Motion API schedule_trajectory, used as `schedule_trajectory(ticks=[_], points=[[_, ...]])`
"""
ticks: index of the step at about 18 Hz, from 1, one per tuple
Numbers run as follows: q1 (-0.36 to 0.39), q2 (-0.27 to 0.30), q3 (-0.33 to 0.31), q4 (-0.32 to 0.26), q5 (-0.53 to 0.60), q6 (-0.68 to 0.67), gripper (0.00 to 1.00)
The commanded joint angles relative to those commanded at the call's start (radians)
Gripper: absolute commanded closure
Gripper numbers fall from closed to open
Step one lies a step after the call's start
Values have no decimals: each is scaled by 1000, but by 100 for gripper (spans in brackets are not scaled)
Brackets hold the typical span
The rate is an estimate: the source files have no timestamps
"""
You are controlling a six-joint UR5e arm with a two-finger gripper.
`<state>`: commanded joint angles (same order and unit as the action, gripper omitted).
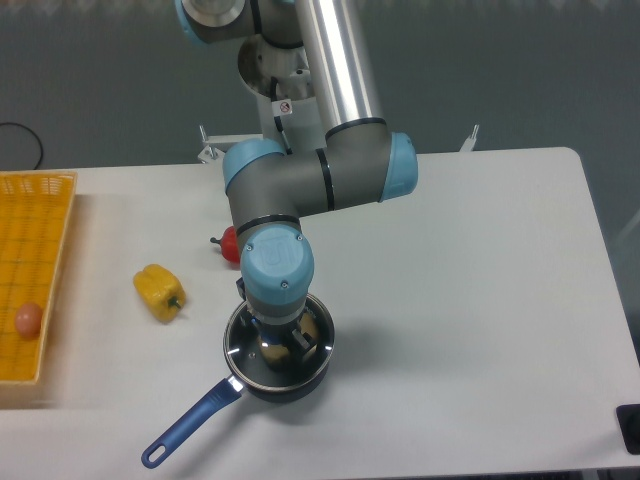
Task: Close the pot lid
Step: 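Press and settle the lid flat on the pan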
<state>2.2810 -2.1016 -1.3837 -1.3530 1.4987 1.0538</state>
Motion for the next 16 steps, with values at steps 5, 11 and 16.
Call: schedule_trajectory(ticks=[5, 11, 16], points=[[-2, 0, -2, 0, 0, 0, 40], [-5, 0, -2, 0, -2, 0, 35], [-6, 0, -2, 0, 0, 0, 35]])
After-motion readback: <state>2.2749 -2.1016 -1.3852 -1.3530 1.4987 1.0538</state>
